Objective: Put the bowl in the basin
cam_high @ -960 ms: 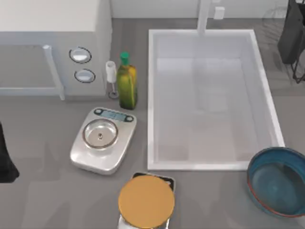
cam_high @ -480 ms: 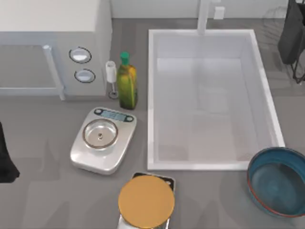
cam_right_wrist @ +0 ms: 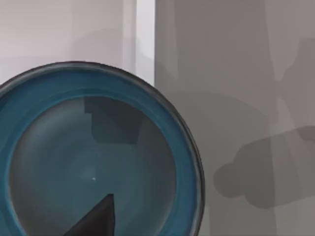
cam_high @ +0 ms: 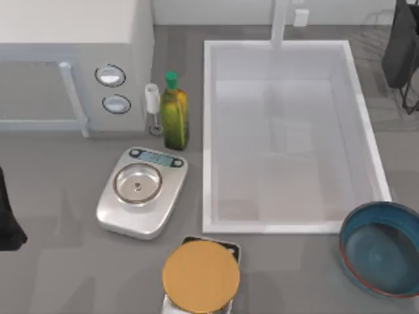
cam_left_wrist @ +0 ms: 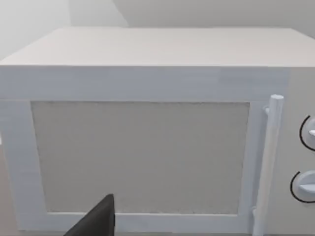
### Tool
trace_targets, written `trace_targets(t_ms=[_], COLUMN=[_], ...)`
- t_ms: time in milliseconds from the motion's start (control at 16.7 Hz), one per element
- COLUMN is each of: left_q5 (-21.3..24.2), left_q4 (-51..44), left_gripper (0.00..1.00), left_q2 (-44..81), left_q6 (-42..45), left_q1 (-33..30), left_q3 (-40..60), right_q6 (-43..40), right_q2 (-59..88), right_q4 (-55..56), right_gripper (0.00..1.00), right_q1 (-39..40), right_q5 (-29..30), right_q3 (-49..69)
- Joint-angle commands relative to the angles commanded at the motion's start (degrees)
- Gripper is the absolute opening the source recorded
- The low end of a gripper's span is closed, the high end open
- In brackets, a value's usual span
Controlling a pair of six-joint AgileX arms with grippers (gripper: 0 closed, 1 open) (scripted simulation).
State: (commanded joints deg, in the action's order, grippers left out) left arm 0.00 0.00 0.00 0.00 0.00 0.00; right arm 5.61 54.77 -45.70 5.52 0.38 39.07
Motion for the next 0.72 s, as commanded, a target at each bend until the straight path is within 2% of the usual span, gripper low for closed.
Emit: trace_targets(t_ms=[360, 720], left_q5=[0.00, 0.00], left_q4=[0.00, 0.00], left_gripper=[1.00, 1.00], left_q2=[0.00, 0.00], left_q6=[0.00, 0.00], left_q1=[0.00, 0.00], left_q3=[0.00, 0.00], right_q6=[2.32, 2.77], right_q2=[20.44, 24.07], right_q4=[-17.32, -20.41], right_gripper=[1.00, 1.00], right_q1=[2.05, 2.49], right_q5=[0.18, 0.15], right_q3=[15.99, 19.34])
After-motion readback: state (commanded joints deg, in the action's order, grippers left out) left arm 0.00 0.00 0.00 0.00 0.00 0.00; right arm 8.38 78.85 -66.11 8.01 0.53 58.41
